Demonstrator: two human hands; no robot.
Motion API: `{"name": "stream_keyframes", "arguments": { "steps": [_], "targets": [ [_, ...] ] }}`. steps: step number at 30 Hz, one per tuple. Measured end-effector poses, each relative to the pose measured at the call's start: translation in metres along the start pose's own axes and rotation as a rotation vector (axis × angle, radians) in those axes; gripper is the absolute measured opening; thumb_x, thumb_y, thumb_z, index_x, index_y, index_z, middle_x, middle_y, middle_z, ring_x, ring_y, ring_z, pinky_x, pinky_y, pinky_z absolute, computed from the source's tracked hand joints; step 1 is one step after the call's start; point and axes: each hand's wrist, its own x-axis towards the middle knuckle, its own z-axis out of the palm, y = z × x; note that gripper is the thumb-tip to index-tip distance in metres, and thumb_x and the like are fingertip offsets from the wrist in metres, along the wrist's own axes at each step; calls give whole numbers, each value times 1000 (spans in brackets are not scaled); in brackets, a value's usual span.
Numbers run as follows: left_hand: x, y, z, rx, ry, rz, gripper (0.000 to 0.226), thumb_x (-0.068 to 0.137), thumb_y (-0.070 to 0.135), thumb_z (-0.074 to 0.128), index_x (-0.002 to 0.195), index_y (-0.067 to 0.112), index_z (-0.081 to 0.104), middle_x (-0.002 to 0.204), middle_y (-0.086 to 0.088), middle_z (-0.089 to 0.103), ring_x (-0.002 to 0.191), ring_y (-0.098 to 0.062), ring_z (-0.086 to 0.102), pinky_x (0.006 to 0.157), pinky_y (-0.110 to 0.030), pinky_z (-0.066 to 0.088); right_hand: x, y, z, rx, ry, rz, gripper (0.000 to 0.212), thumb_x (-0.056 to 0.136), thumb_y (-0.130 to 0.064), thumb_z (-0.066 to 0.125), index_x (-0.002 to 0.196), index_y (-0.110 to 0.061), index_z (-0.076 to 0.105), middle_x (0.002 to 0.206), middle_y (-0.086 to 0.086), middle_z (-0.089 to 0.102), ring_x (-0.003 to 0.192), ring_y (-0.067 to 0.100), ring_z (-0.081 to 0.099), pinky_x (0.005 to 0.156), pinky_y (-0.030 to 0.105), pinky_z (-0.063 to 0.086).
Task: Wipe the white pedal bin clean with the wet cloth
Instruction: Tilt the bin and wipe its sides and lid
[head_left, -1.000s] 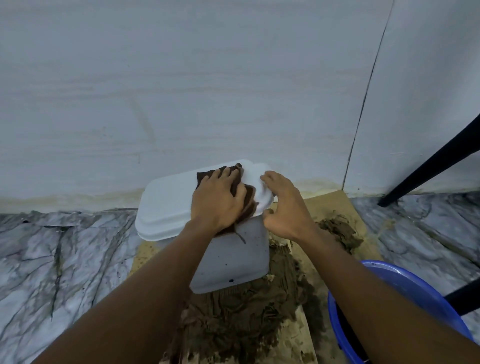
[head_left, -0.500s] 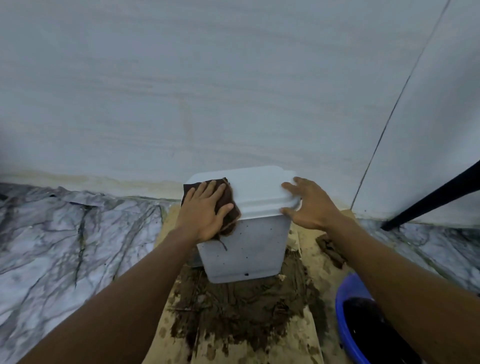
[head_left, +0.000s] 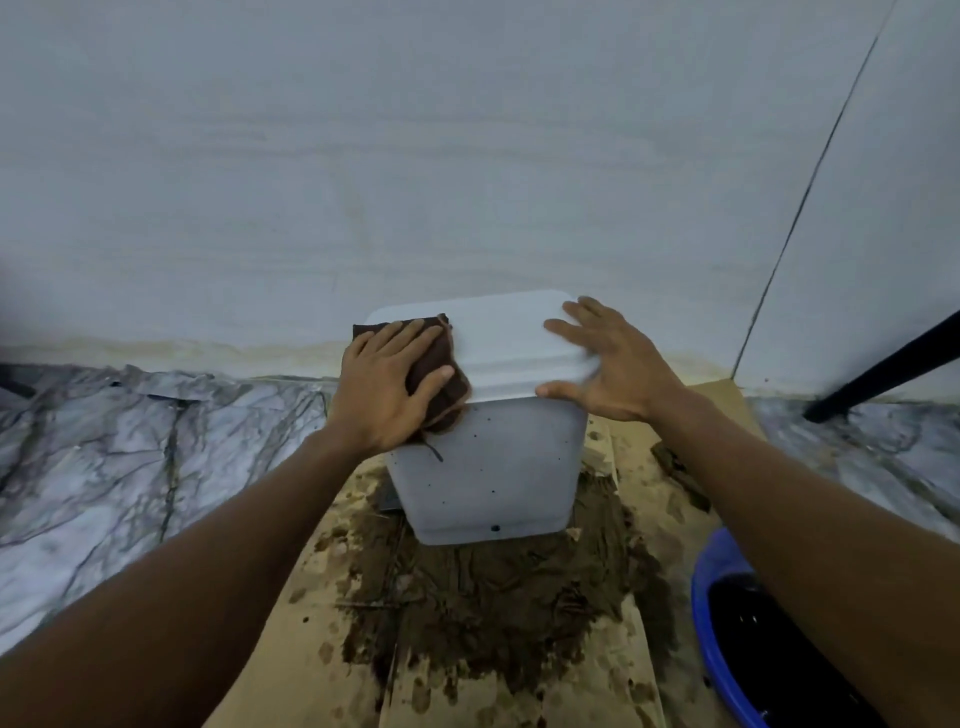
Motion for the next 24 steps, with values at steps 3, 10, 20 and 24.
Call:
{"name": "stream_keyframes", "arguments": {
  "steps": [3,10,20,24],
  "targets": [
    [16,-11,8,9,88,22,58,99,60,39,141,24,56,144,1,57,136,-21,48,112,-49,35,18,2,5,69,44,4,91,67,-85,58,145,-39,45,160,-10,31,150,11,19,123,42,17],
    [35,-12,38,114,389,14,50,101,45,43,135,13,60,137,-7,62,126,-28,55,108,-49,36,62,15,10,156,91,14,85,65,-77,64,139,-37,52,153,-8,43,145,14,32,121,41,24],
    [26,-33,126,280,363,133,70,102,37,42,159,12,8,165,-16,-3,154,-35,-6,122,-60,3,109,23,21,181,198,52,65,75,-66,71,131,-34,60,140,-10,55,131,14,45,110,36,36],
    [25,-40,148,233,326,97,71,97,48,41,155,12,23,162,-20,12,150,-40,10,122,-54,5,111,29,22,214,211,87,63,77,-64,71,130,-31,61,138,-9,57,128,15,48,107,36,38]
  ]
}}
